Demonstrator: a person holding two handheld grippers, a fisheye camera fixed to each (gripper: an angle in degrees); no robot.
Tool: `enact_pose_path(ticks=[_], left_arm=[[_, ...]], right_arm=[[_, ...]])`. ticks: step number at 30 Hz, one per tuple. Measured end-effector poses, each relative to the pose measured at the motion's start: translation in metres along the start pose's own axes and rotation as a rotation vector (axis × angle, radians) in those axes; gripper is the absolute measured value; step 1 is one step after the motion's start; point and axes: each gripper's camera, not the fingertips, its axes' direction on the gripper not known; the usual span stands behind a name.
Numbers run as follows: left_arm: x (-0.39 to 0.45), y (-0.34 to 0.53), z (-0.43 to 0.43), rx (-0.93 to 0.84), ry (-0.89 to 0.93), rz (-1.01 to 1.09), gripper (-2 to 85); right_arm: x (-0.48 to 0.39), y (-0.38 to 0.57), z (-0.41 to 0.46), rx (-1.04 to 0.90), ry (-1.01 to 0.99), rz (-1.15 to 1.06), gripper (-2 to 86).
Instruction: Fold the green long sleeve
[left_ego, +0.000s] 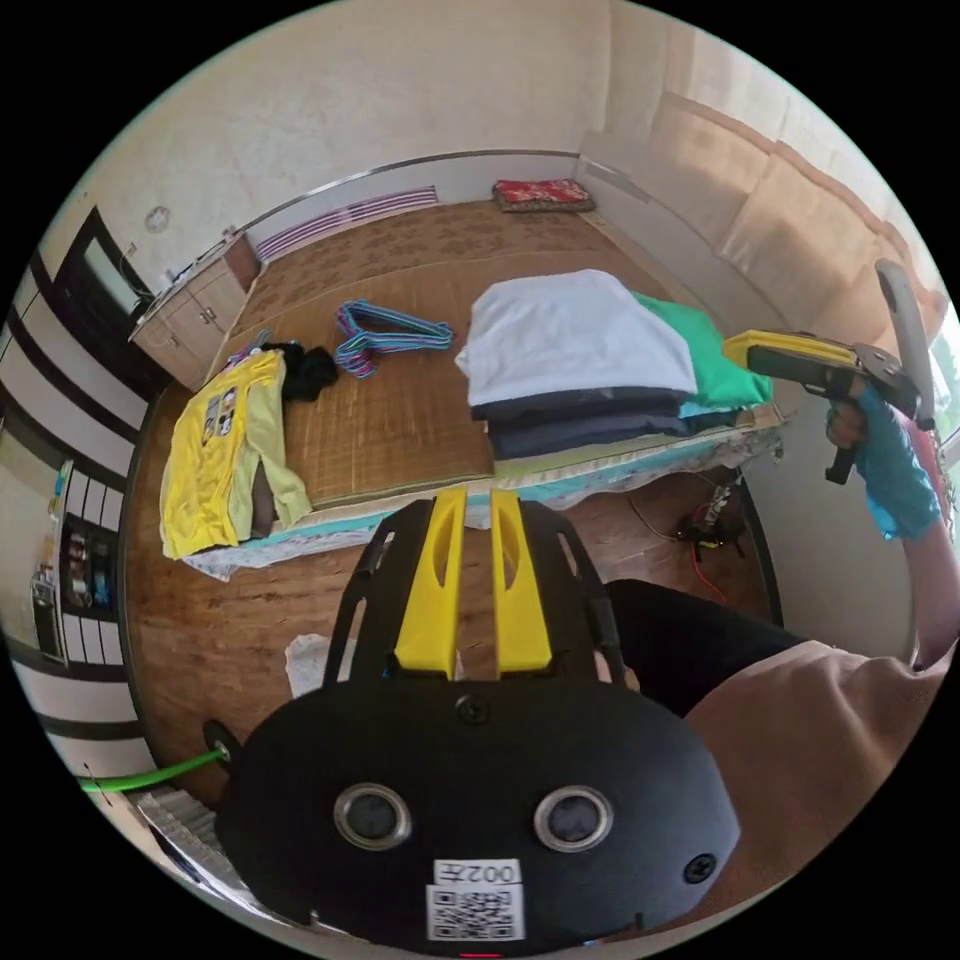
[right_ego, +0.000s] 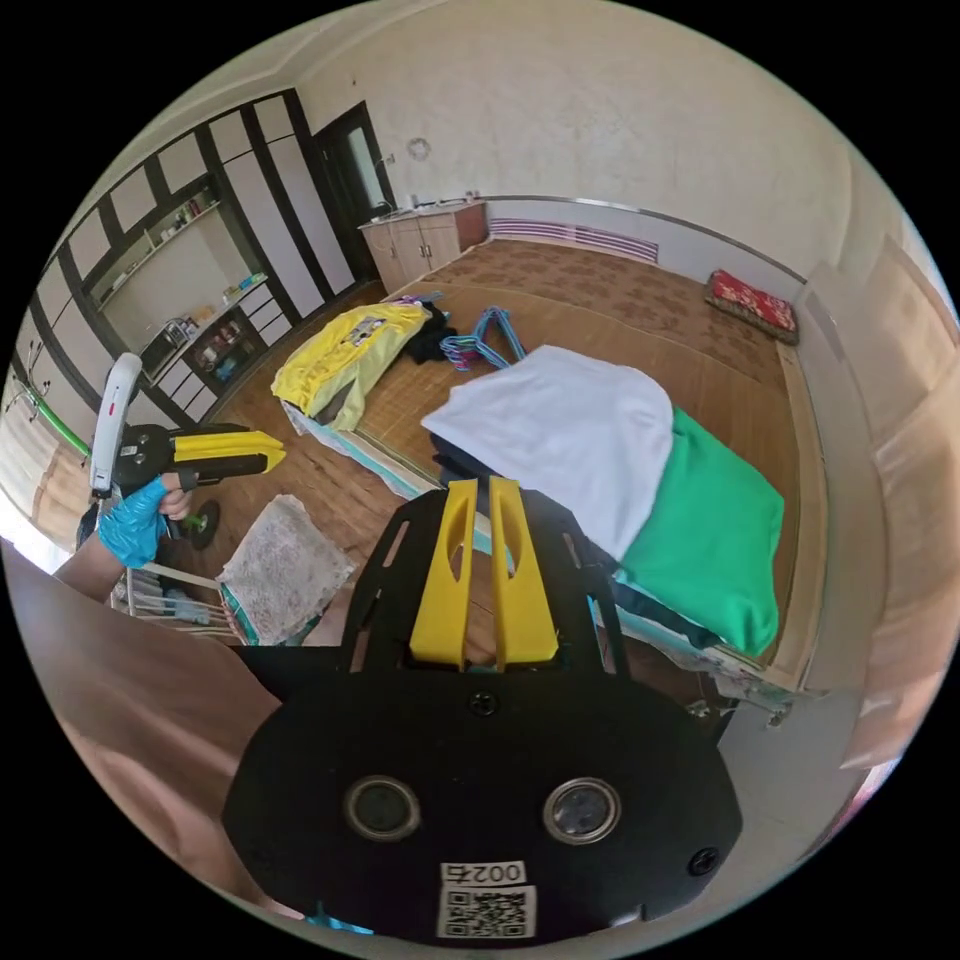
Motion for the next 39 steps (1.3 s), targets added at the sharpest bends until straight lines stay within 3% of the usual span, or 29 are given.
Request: enact_pose_path(ticks=[8, 23, 32, 39], left_arm=[[-0.108, 0.065, 0.019, 0.045, -0.054, -0.251, -0.8], [-0.272, 0.082, 0.086, 0.014, -0.175, -0.565, -1.5], [-0.319, 0.072, 0.140, 0.012, -0.161, -0.558, -1.5], [-0.375, 0.047, 0.208, 0.007, -0.126, -0.430, -1.6]], right_arm=[[-0.088, -0.118, 0.025, -0.033, -0.058, -0.183, 1.0], [-0.203, -0.402, 0.100, -0.048, -0.211, -0.456, 1.0], [-0.228, -0.474, 0.117, -0.093, -0.172, -0.408, 1.3], [-0.259, -0.509, 0.140, -0.094, -0.077, -0.227, 1.6]])
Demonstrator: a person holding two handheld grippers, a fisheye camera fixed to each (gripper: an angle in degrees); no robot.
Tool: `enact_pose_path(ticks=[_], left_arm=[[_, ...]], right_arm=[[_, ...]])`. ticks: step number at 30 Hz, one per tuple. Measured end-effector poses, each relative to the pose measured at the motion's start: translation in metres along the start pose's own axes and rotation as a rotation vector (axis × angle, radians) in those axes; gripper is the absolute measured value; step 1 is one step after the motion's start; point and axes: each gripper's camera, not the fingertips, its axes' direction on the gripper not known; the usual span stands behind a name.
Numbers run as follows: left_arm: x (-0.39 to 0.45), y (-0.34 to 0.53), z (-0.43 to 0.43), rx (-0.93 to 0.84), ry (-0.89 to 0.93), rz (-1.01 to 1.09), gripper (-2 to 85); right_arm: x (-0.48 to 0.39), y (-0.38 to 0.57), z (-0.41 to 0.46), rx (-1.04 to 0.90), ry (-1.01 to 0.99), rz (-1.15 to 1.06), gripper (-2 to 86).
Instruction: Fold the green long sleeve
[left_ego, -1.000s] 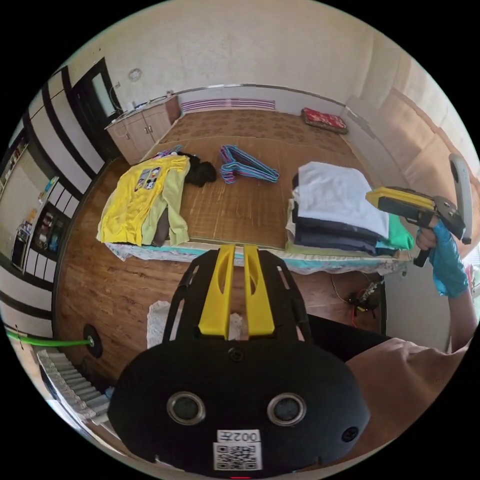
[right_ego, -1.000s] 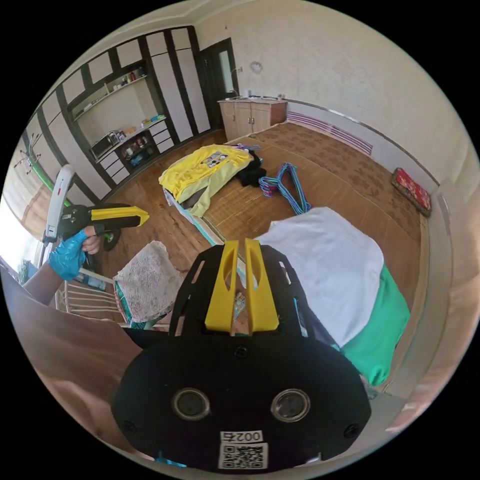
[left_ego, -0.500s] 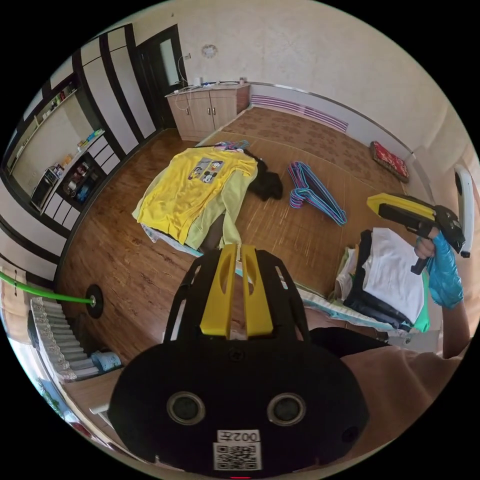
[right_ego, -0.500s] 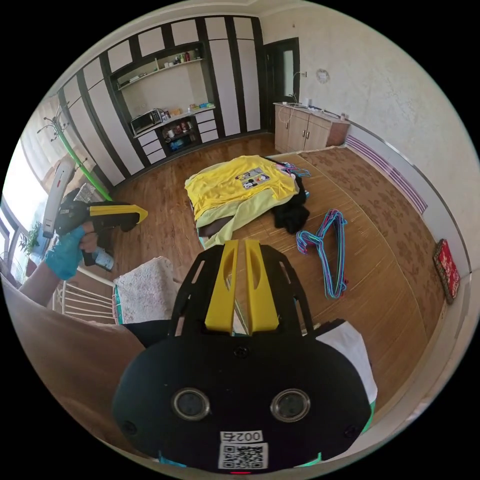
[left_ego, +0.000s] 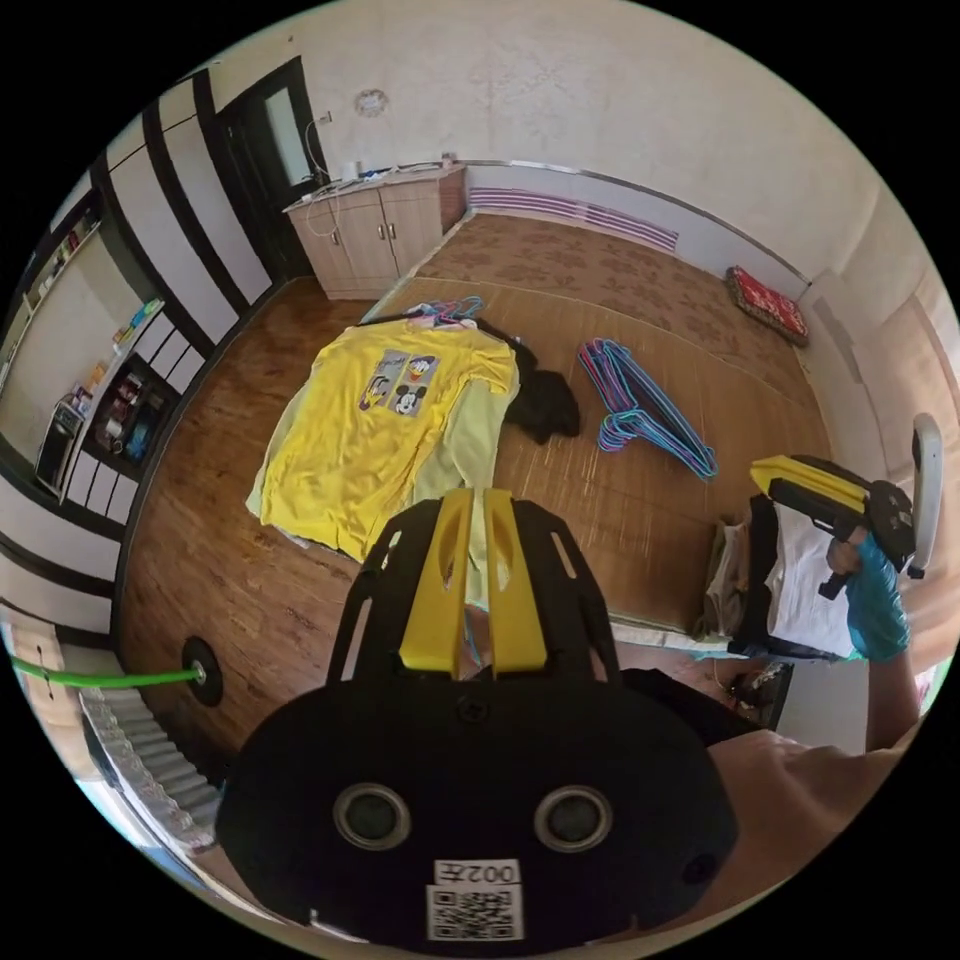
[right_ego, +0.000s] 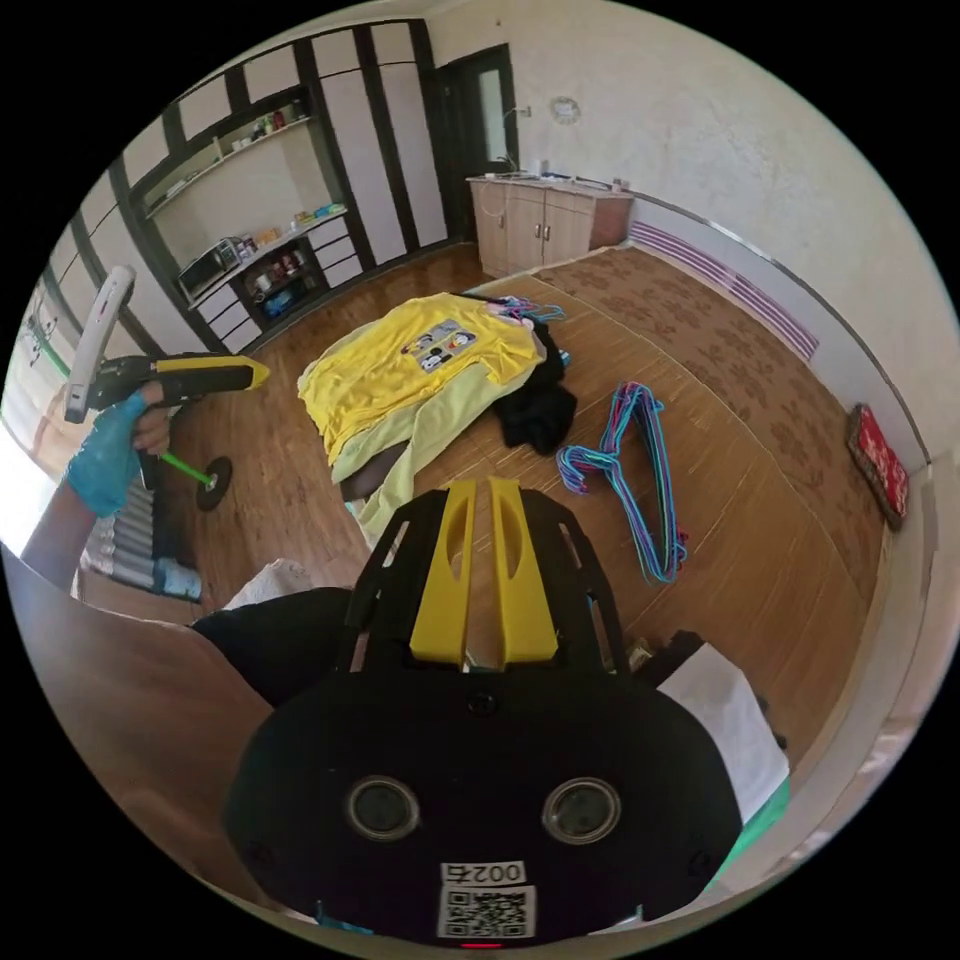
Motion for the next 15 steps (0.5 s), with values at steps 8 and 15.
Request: enact_pose_path(ticks=[8, 15], left_arm=[[-0.038, -0.029, 0.100, 0.053, 0.068, 0.190, -1.6], [-0.060, 0.033, 0.186, 0.086, 0.026, 0.189, -1.5]], right_arm=[[-0.066, -0.028, 0.064, 0.026, 0.019, 0.248, 2.2], [-0.134, -0.004, 0.140, 0.064, 0.070, 0.340, 4.1]])
